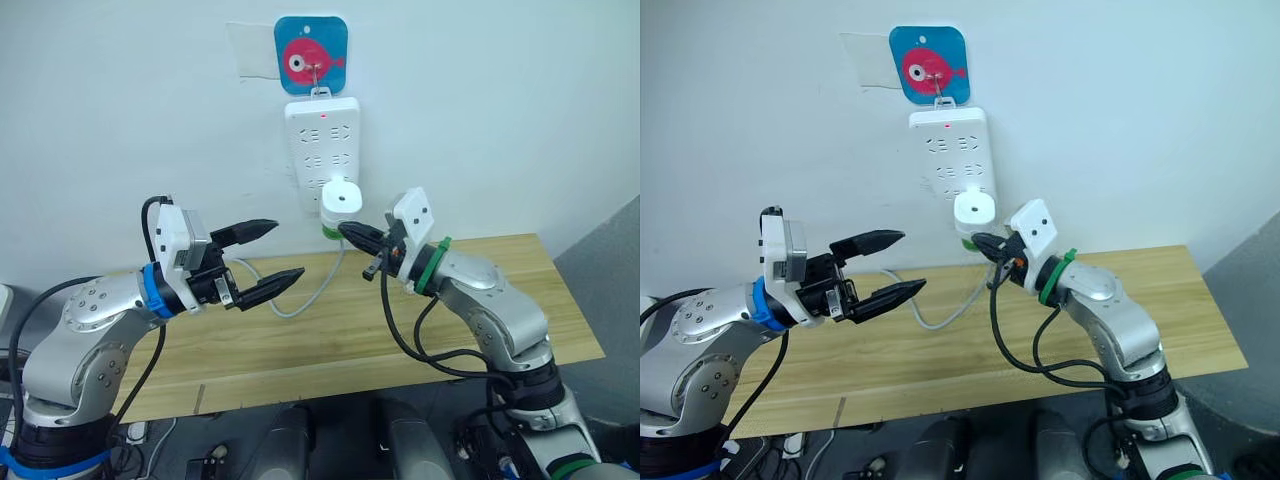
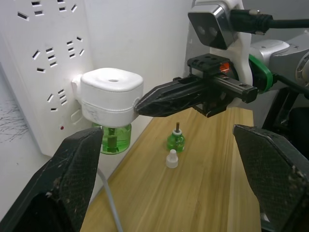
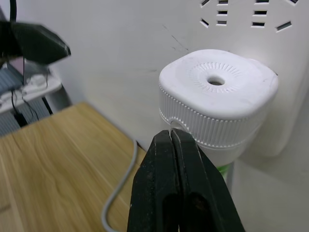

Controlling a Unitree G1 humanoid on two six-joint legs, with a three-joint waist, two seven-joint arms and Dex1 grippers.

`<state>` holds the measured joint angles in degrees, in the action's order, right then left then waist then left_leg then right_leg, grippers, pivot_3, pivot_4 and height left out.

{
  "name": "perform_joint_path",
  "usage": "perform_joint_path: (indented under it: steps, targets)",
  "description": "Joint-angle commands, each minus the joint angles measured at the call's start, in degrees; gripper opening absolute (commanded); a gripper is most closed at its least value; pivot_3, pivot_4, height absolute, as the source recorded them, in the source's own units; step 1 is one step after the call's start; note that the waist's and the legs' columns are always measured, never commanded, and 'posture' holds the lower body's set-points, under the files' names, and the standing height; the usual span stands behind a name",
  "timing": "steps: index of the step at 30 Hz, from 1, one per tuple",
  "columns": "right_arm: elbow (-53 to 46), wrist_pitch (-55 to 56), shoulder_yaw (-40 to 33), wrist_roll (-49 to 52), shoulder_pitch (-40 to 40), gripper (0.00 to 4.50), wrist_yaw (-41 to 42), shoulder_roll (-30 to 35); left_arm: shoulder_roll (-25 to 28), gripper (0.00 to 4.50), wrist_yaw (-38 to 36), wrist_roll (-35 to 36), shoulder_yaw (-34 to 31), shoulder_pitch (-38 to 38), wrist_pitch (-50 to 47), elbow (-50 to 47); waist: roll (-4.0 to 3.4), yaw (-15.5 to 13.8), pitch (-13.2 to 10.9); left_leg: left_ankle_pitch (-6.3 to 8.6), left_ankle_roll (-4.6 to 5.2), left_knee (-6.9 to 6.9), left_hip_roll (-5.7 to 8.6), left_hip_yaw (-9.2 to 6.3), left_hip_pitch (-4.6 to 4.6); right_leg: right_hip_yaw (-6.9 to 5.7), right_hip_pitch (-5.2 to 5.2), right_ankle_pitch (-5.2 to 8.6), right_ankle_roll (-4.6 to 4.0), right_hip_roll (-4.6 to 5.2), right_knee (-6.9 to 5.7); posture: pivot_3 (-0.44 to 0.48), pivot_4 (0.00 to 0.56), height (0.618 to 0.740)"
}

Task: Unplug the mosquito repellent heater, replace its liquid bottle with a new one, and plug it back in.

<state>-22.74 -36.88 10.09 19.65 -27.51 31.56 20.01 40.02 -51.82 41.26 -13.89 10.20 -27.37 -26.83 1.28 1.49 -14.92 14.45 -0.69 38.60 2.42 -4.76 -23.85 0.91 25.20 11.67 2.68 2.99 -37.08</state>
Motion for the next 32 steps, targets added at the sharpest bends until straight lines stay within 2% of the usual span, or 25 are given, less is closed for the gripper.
perform_joint_path:
  steps: [1, 7, 9, 13, 14, 21, 32]
  targets:
    - [-5.4, 0.8, -1.4, 2.8, 1.5, 0.04, 3.5, 2.1, 0.7, 4.5, -0.1, -0.2, -1.0, -0.2, 1.3, -0.6, 0.0, 0.1, 0.0, 0.0, 0.0, -0.04, 0.0, 0.02, 0.0, 0.02, 0.01, 0.0, 0.0, 0.01, 0.02, 0.006, 0.252, 0.74]
    - [-8.3, 0.7, -3.9, 5.5, 3.5, 0.04, 6.4, 6.2, 0.5, 4.5, 3.7, -2.5, -2.5, -1.7, 1.3, -0.3, 0.01, 0.2, 0.0, -0.01, -0.01, -0.38, -0.08, 0.04, 0.08, 0.04, 0.07, 0.0, -0.01, 0.07, 0.07, 0.022, 0.242, 0.74]
    - [-8.3, 2.6, -6.1, 5.6, 4.2, 0.39, 7.6, 8.3, 1.0, 4.5, 5.8, -4.1, -3.1, -2.3, 0.9, -0.3, 0.01, 0.2, 0.0, -0.02, -0.02, -0.42, -0.08, 0.02, 0.09, 0.03, 0.07, 0.0, -0.01, 0.07, 0.07, 0.031, 0.237, 0.74]
    - [-7.3, 6.5, -9.8, 5.2, 5.7, 1.59, 9.6, 11.5, 2.9, 4.5, 7.4, -6.7, -3.5, -3.4, 0.2, 0.3, 0.02, 0.0, 0.0, -0.02, -0.02, -0.43, -0.05, 0.05, 0.09, 0.04, 0.06, 0.0, -0.01, 0.07, 0.09, 0.04, 0.229, 0.74]
    - [-7.1, 7.0, -10.5, 5.3, 6.1, 2.06, 9.8, 12.1, 3.3, 4.5, 7.5, -7.3, -3.6, -3.6, 0.3, 0.4, 0.03, 0.0, 0.0, -0.02, -0.02, -0.43, -0.04, 0.06, 0.09, 0.04, 0.06, 0.0, -0.01, 0.05, 0.09, 0.046, 0.222, 0.74]
    - [-9.9, 6.2, -14.0, 7.9, 9.8, 4.46, 10.3, 14.9, 4.8, 4.5, 7.6, -9.3, -3.9, -4.4, 0.6, 0.8, 0.03, -0.1, 0.0, -0.03, -0.04, -0.45, -0.05, 0.06, 0.09, 0.05, 0.06, 0.0, -0.01, 0.07, 0.09, 0.049, 0.205, 0.74]
    - [-12.3, 1.7, -13.7, 9.8, 10.0, 4.46, 6.5, 14.7, 4.6, 4.5, 6.7, -8.1, -3.4, -2.6, -1.0, 1.6, 0.06, -0.2, 0.0, -0.05, -0.09, -0.45, -0.04, 0.05, 0.09, 0.05, 0.06, -0.01, -0.01, 0.08, 0.08, 0.047, 0.202, 0.74]
